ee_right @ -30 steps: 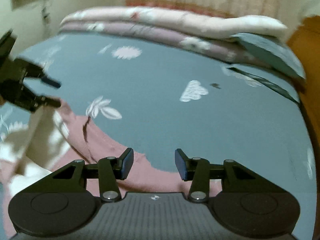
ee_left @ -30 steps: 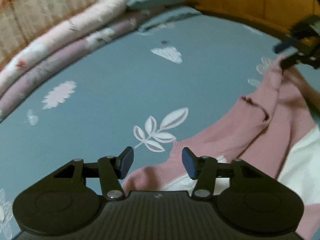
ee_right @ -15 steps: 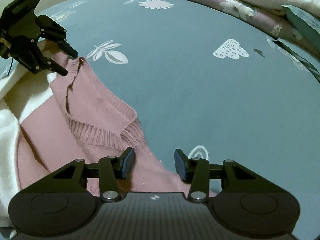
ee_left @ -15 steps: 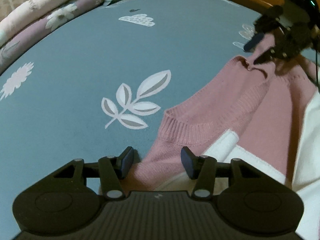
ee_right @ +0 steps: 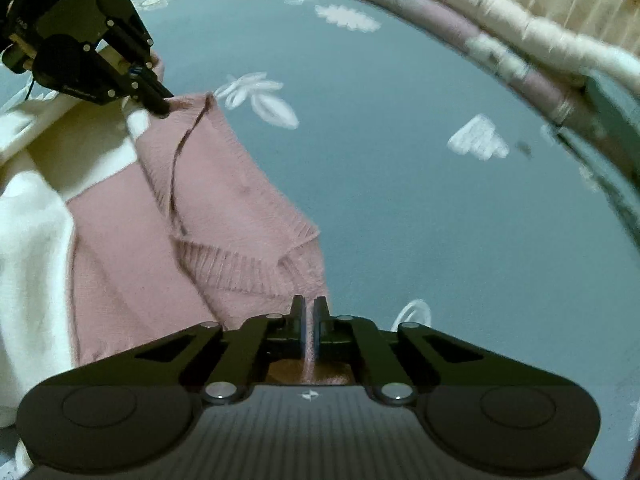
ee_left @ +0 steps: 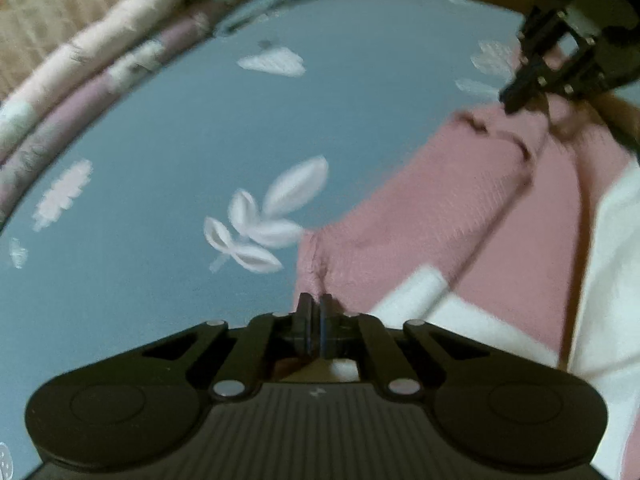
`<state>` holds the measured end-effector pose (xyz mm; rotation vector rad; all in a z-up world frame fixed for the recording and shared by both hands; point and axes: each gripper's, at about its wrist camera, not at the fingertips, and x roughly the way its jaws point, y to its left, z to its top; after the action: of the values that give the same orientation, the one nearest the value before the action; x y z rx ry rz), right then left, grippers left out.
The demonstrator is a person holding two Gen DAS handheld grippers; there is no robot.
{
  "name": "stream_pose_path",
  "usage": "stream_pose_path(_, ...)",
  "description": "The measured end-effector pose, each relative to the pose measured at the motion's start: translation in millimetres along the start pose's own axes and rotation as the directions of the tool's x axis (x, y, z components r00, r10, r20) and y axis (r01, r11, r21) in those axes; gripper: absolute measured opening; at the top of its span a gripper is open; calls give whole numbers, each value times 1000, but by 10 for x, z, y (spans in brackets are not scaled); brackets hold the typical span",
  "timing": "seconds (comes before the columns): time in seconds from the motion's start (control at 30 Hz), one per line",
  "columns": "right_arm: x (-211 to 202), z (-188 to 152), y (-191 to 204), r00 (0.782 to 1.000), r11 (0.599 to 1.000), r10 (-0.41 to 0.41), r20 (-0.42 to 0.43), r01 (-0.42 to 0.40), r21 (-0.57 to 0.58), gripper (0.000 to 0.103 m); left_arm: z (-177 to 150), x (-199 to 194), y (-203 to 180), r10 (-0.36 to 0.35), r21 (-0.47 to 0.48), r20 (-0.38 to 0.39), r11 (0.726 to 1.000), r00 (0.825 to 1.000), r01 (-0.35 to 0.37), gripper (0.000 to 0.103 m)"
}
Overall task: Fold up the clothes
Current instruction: 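Hold both edges and stretch the sweater flat on the bed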
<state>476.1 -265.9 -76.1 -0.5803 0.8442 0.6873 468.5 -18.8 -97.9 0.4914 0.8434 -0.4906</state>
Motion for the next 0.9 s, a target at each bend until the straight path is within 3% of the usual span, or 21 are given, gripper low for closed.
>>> stream_pose_path(0.1,-10,65,-118,1000,999,12,19,-13,49,4,71,-19,93,23,-24,28,999,999,-22,1)
stream_pose_path(0.2,107,80,-201,998,995,61,-20,-59,80,8,85,52,191,-39,-52,13,998,999,39,3)
stream_pose_path(0.3,200,29,-212,995,993,87,-42,-83,87,29,18,120,165,-13,0,3,1000,1000,13,13)
stream_pose_path(0.43,218,-12,-202,995,989,88,-37,-83,124,45,-104,244,77,36,65,-15,997,999,-35,22)
stream_pose_path(0.53,231,-42,-195,995,985,89,-34,-83,152,43,-105,261,83,34,56,-19,998,999,-32,22)
stream_pose_path(0.57,235,-52,-193,995,983,89,-33,-83,162,39,-98,263,100,27,48,-24,999,999,-26,22)
stream_pose_path(0.6,240,-62,-190,996,982,89,-31,-83,171,27,-98,257,93,23,45,-28,999,999,-22,22)
stream_pose_path(0.63,244,-72,-188,996,980,89,-30,-82,180,25,-100,248,78,19,45,-31,999,999,-18,22)
stream_pose_path(0.7,253,-92,-183,996,977,90,-28,-82,199,21,-104,231,50,12,43,-38,999,999,-11,17)
stream_pose_path(0.77,258,-39,-203,998,980,58,-19,-53,194,15,-108,214,22,5,42,-45,999,999,-3,3)
stream_pose_path(0.9,267,91,-252,1000,984,-16,1,15,177,9,-67,154,24,40,10,-7,999,999,-40,2)
